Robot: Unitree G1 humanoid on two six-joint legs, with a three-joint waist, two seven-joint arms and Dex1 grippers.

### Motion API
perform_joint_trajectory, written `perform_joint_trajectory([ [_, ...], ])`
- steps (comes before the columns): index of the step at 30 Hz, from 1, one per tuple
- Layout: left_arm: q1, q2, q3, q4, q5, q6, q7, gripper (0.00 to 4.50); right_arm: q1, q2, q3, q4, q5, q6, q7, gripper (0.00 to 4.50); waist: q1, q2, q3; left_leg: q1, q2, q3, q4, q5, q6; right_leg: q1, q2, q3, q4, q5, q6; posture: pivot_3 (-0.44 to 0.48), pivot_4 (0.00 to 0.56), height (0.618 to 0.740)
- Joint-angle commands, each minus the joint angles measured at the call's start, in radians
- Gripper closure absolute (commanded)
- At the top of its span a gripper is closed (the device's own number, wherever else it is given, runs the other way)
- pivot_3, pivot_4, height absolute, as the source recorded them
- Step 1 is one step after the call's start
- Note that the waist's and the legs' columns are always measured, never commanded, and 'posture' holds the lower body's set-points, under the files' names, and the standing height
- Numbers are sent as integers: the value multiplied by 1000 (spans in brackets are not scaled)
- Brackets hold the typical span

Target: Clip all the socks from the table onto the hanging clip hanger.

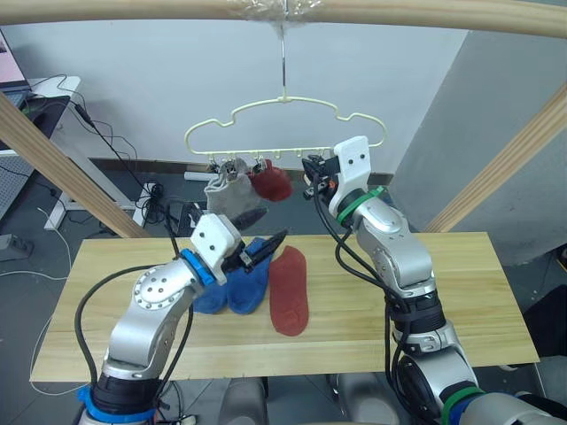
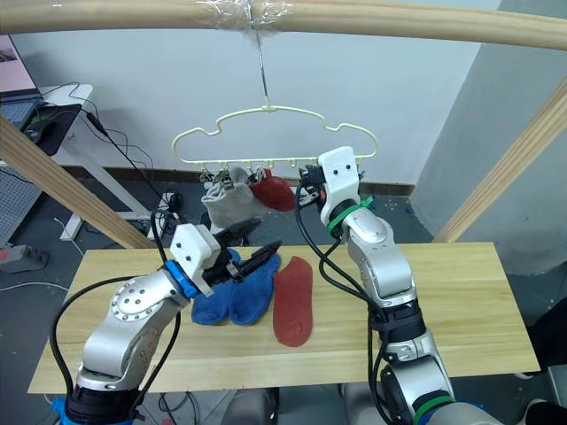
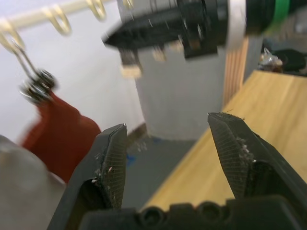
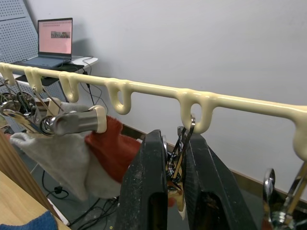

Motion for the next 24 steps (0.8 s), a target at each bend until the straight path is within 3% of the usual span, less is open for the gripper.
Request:
perform_joint_trajectory([
  [1, 25, -41, -78, 30, 53, 2, 34, 682, -22, 4, -3, -29, 14, -18, -4, 4405, 1, 0, 0, 0, 0, 0, 0, 0, 0, 0, 0, 0, 0, 0, 0, -80, 225, 740],
  [3, 24, -71, -93, 58, 77, 2, 67, 71, -22, 3, -2, -29, 16, -17, -5, 4405, 1, 0, 0, 0, 0, 0, 1, 0, 0, 0, 0, 0, 0, 0, 0, -80, 225, 740],
  [4, 16, -96, -115, 96, 107, 11, 98, 0, -22, 4, 0, -29, 17, -15, -6, 4405, 1, 0, 0, 0, 0, 0, 1, 0, 0, 0, 0, 0, 1, 0, 0, -87, 228, 740],
  [12, -74, -268, -202, 371, 256, 86, 272, 0, -12, -7, 11, -49, 21, 7, 0, 4405, 0, 0, 0, 0, -1, 0, 1, 0, 0, 0, 0, 0, 2, 0, 0, -102, 242, 740],
  [17, -127, -301, -189, 488, 300, 103, 321, 0, -4, -10, 15, -60, 23, 22, 1, 4405, -1, 0, 0, 0, 0, -1, 1, 0, 0, 0, 0, 0, 2, 0, 0, -111, 251, 740],
  [23, -142, -300, -216, 538, 320, 157, 292, 0, 0, -8, 15, -67, 25, 33, -2, 4405, -1, 0, 0, 0, -1, -1, 1, 0, 0, 0, 0, 0, 2, 0, 0, -117, 255, 740],
  [24, -143, -296, -223, 543, 327, 160, 285, 180, 1, -7, 14, -68, 26, 34, -3, 4405, -1, 0, 0, 0, -1, -1, 1, 0, 0, 0, 0, -1, 2, 0, 0, -117, 255, 740],
])
